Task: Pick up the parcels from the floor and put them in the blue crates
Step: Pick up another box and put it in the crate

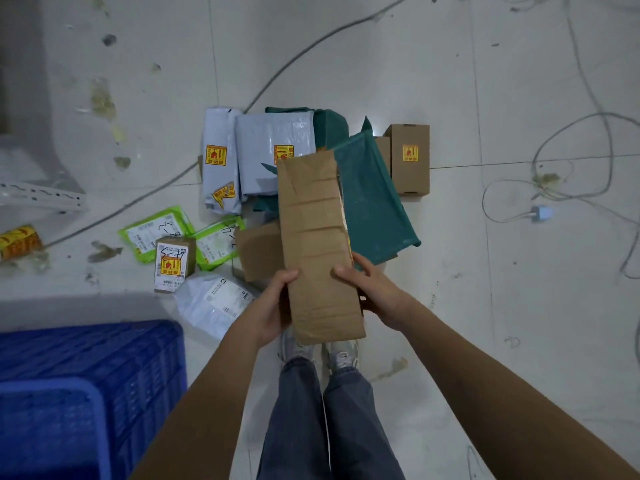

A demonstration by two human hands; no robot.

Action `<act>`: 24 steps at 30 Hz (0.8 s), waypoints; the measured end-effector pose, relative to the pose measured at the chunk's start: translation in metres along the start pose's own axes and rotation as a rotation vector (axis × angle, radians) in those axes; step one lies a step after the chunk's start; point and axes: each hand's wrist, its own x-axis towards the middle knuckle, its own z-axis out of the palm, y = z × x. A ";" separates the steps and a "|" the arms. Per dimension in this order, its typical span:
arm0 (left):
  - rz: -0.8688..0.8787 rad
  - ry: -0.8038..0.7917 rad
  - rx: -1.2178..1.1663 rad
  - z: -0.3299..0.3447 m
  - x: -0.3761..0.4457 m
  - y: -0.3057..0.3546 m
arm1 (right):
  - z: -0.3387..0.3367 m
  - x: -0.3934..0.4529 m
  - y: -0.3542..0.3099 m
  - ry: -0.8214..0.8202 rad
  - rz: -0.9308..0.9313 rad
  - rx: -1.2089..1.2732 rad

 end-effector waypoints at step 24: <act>0.272 0.170 0.023 -0.033 -0.052 -0.053 | 0.039 -0.039 0.030 -0.093 -0.040 -0.294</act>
